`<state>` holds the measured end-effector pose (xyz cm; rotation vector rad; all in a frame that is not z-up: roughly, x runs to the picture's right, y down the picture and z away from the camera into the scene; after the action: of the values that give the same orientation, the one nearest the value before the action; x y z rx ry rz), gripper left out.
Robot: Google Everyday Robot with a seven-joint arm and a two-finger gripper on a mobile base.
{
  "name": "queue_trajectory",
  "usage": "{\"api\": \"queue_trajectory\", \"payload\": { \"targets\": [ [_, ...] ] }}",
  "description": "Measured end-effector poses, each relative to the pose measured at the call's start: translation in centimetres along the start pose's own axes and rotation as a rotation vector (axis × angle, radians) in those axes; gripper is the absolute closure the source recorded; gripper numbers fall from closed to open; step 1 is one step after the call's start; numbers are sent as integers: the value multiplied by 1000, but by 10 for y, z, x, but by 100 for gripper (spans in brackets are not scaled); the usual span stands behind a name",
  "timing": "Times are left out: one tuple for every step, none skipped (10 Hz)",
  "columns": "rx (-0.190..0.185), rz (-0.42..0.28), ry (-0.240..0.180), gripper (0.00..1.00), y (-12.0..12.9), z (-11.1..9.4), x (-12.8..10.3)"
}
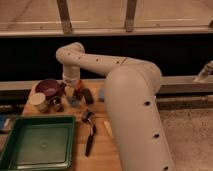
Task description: Place grapes in plastic cup
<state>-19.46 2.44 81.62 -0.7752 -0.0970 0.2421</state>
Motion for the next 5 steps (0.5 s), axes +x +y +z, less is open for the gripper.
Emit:
{"api": "queue_trajectory", "payload": {
  "targets": [
    [-8, -8, 5, 100, 1, 4, -3],
    [-17, -15, 8, 100, 2, 9, -8],
    [-25, -19, 16, 100, 2, 14, -9],
    [-33, -21, 23, 100, 0, 18, -10],
    [-41, -18, 35, 100, -2, 23, -7]
  ]
}}
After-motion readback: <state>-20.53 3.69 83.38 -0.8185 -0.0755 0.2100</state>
